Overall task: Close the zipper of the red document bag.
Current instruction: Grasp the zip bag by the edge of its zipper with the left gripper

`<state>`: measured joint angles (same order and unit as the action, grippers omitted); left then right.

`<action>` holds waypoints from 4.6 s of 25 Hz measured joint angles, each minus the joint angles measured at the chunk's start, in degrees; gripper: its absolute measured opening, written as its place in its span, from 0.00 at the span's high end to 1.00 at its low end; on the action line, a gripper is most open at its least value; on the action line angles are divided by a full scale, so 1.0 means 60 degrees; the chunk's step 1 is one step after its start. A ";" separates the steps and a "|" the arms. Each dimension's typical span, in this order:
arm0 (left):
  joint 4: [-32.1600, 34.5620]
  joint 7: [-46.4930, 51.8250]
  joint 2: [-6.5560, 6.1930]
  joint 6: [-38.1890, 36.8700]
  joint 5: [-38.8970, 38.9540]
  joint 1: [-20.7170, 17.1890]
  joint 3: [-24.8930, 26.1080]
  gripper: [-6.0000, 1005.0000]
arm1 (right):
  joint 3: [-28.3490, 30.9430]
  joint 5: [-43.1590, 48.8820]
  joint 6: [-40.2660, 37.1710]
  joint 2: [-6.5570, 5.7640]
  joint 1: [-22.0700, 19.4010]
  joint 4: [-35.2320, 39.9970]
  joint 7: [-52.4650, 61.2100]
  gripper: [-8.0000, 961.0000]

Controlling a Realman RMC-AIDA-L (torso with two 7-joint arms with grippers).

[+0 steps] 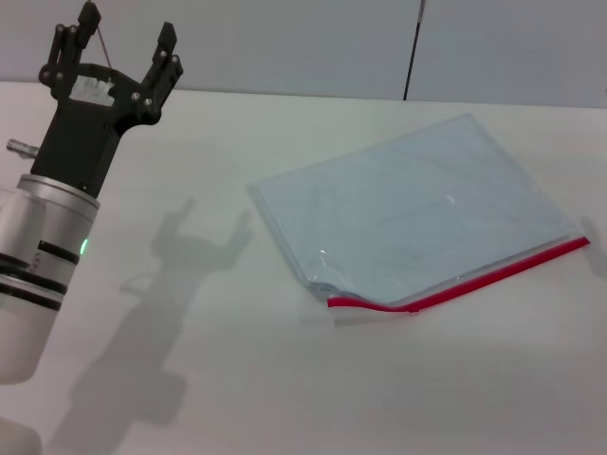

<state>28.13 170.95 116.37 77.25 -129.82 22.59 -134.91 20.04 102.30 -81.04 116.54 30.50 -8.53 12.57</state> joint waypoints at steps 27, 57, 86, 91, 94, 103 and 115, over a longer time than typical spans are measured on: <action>0.4456 -0.2955 -0.1312 -0.8838 0.0002 0.0499 0.0166 0.17 | 0.0000 0.0002 -0.0003 0.0000 -0.0106 0.0041 0.0000 0.23; 1.0275 -0.5207 -0.0149 -2.2582 -0.2784 0.0123 0.3187 0.17 | 0.0001 0.0001 0.0001 0.0000 -0.0041 0.0059 0.0044 0.23; 0.7455 -0.7744 -0.0030 -1.9579 -0.1665 0.0631 0.3093 0.31 | 0.0001 -0.0034 -0.0071 0.0000 -0.0032 0.0059 0.0044 0.23; 0.7049 -0.7824 -0.0022 -1.9302 -0.1423 0.0823 0.2990 0.42 | 0.0000 -0.0054 -0.0089 0.0000 -0.0034 0.0059 0.0045 0.23; 0.6978 -0.7827 -0.0015 -1.9194 -0.1414 0.0839 0.2895 0.49 | 0.0000 -0.0058 -0.0092 0.0000 -0.0041 0.0059 0.0044 0.23; 0.6919 -0.7834 -0.0014 -1.9118 -0.1442 0.0841 0.2782 0.76 | 0.0000 -0.0019 -0.0103 0.0000 -0.0073 0.0059 0.0044 0.23; 0.6653 -0.7824 -0.0018 -1.8312 -0.1530 0.0714 0.2623 0.94 | -0.1243 0.0025 -0.0224 -0.0073 0.0120 0.0333 -0.0023 0.23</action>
<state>68.05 124.00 116.26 -32.61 -139.00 26.87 -119.17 12.58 102.45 -82.38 116.10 31.22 -6.53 12.43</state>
